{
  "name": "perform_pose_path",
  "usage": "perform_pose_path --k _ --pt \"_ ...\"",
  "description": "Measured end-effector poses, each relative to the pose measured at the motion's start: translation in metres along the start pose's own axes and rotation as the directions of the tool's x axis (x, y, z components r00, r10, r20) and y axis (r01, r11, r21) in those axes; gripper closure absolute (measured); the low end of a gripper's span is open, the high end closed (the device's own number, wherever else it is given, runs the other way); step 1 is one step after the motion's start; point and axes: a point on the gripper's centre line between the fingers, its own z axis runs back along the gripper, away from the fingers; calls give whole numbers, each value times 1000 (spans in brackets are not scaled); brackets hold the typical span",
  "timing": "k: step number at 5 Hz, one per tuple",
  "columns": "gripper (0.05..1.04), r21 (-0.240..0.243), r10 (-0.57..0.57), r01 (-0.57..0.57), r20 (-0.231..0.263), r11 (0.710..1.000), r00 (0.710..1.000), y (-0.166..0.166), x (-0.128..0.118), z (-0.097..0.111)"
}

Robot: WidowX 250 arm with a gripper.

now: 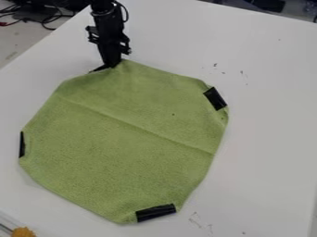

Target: Fold the cloth from the top left to the bottom right

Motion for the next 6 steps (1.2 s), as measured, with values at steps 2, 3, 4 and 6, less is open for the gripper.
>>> perform_pose_path --k 2,3,4,6 --pt "1020 98 -29 28 13 995 999 -9 2 30" --pt "1020 174 -53 40 66 984 996 -25 4 69" --pt "1020 176 -32 18 79 984 996 -53 -6 90" --pt "1020 115 45 -59 120 992 992 -142 -70 112"
